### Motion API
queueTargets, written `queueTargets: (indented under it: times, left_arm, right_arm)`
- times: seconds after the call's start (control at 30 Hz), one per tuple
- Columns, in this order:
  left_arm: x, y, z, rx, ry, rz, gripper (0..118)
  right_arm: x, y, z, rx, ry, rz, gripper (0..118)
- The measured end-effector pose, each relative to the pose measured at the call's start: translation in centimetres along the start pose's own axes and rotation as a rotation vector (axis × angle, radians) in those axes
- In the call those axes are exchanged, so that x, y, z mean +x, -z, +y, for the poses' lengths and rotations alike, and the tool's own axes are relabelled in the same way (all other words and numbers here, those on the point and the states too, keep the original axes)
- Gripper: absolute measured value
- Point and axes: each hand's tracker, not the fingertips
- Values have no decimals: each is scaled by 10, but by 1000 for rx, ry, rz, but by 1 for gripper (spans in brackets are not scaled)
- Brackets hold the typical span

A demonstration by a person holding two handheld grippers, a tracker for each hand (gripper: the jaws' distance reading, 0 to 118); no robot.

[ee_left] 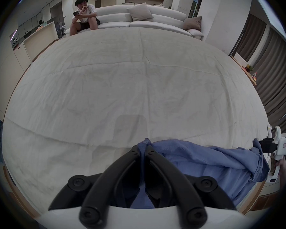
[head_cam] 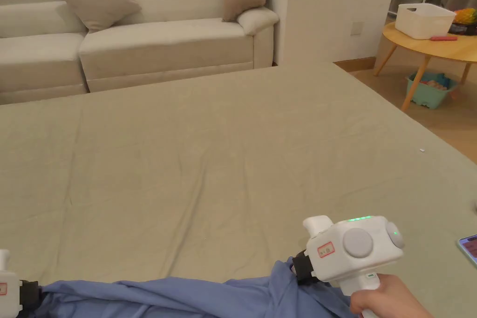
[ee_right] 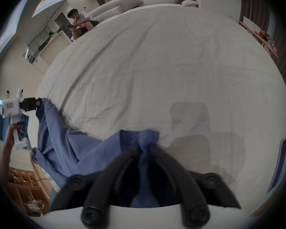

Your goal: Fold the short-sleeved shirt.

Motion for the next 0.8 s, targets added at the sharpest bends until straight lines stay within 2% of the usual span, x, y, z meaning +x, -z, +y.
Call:
queueTargets:
  times: [0.03, 0.1, 0.2, 0.33, 0.43, 0.5, 0.6, 0.7, 0.77, 0.8]
  left_arm:
    - [-1, -2, -2, 2, 0, -1, 2]
    - [-4, -11, -5, 19, -4, -7, 2]
    - [-10, -40, -5, 117, -57, -39, 2]
    - [-19, -106, 5, 309, -143, -82, 2]
    - [-24, -155, 29, 423, -157, -78, 2]
    - [-29, -183, 52, 496, -188, -83, 2]
    - [-36, -214, 103, 567, -200, 0, 2]
    - [-40, -237, 163, 578, -254, 25, 2]
    - [-36, -251, 199, 603, -214, 106, 2]
    - [-30, -258, 216, 621, -183, 164, 2]
  right_arm:
    - [0, -10, -3, 50, 25, 19, 5]
    - [-6, -43, -12, 175, 6, 68, 5]
    - [-23, -113, -21, 414, 30, 50, 5]
    - [-43, -210, -11, 740, -28, -46, 5]
    - [-51, -268, 21, 963, -62, -119, 4]
    - [-54, -299, 57, 1035, -78, -136, 4]
    - [-61, -340, 122, 1129, -71, -129, 4]
    - [-68, -378, 195, 1176, -12, -131, 4]
    - [-78, -399, 234, 1200, 21, -142, 4]
    - [-83, -408, 251, 1212, 2, -177, 4]
